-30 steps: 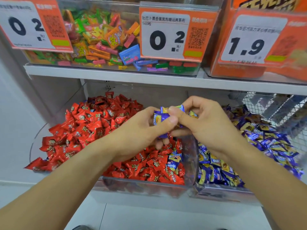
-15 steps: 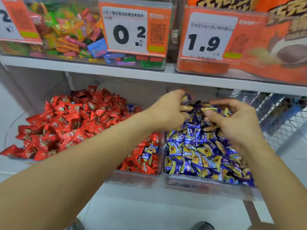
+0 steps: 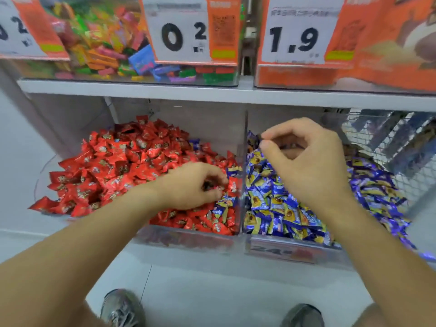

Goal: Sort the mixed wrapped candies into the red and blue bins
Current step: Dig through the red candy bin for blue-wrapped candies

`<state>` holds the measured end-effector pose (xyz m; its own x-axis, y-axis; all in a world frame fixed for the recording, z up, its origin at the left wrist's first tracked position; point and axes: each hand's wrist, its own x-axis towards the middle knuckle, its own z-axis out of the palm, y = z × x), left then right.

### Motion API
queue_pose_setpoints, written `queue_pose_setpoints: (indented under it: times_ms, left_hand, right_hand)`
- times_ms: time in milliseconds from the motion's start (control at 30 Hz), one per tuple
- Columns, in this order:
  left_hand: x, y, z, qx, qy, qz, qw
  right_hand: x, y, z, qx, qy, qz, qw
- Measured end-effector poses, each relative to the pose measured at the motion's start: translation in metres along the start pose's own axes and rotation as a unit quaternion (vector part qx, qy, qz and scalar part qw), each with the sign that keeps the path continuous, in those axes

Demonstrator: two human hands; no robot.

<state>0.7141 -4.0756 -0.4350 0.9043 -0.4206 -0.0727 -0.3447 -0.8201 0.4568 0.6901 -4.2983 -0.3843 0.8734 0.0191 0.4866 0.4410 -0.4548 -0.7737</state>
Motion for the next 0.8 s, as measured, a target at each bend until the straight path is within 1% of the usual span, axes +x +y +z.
queue_pose_setpoints:
  times_ms: [33, 100, 133, 167, 200, 233, 300, 333, 400, 500, 600, 733, 800]
  left_hand:
    - [0.000, -0.002, 0.001, 0.033, -0.029, 0.010, 0.999]
    - [0.000, -0.004, -0.001, 0.065, -0.052, 0.024, 0.996]
    - [-0.002, -0.004, -0.003, 0.076, -0.056, 0.028, 0.995]
    - [-0.003, -0.005, -0.005, 0.085, -0.057, 0.029, 0.994]
    - [-0.005, -0.005, -0.007, 0.088, -0.053, 0.032, 0.994]
    - [-0.007, -0.006, -0.008, 0.085, -0.046, 0.033, 0.995]
    - [-0.009, -0.010, -0.010, 0.078, -0.023, 0.025, 0.996]
    - [-0.010, -0.014, -0.010, 0.080, -0.011, 0.018, 0.997]
    - [-0.013, -0.021, -0.011, 0.084, 0.010, 0.016, 0.996]
    - [-0.016, -0.029, -0.015, 0.069, 0.021, 0.018, 0.997]
    - [-0.014, -0.031, -0.018, 0.063, 0.011, 0.010, 0.998]
    - [-0.012, -0.032, -0.018, 0.068, 0.001, 0.005, 0.998]
    - [-0.011, -0.033, -0.017, 0.079, -0.015, 0.008, 0.997]
  right_hand:
    - [-0.004, -0.008, 0.010, 0.001, -0.018, -0.026, 1.000]
    - [-0.004, -0.021, 0.025, -0.026, -0.082, -0.075, 0.993]
    - [0.000, -0.025, 0.031, -0.060, -0.135, -0.089, 0.985]
    - [0.008, -0.029, 0.036, -0.113, -0.204, -0.096, 0.968]
    - [0.017, -0.032, 0.042, -0.185, -0.280, -0.095, 0.937]
    - [0.026, -0.033, 0.050, -0.265, -0.348, -0.091, 0.895]
    - [0.042, -0.037, 0.067, -0.391, -0.436, -0.078, 0.807]
    - [0.048, -0.038, 0.076, -0.431, -0.462, -0.071, 0.772]
    - [0.061, -0.038, 0.091, -0.485, -0.491, -0.054, 0.722]
    - [0.080, -0.030, 0.099, -0.538, -0.503, -0.042, 0.675]
    - [0.096, -0.023, 0.099, -0.524, -0.565, -0.002, 0.637]
    - [0.097, -0.020, 0.112, -0.557, -0.610, -0.007, 0.563]
    - [0.094, -0.020, 0.118, -0.559, -0.629, -0.006, 0.540]
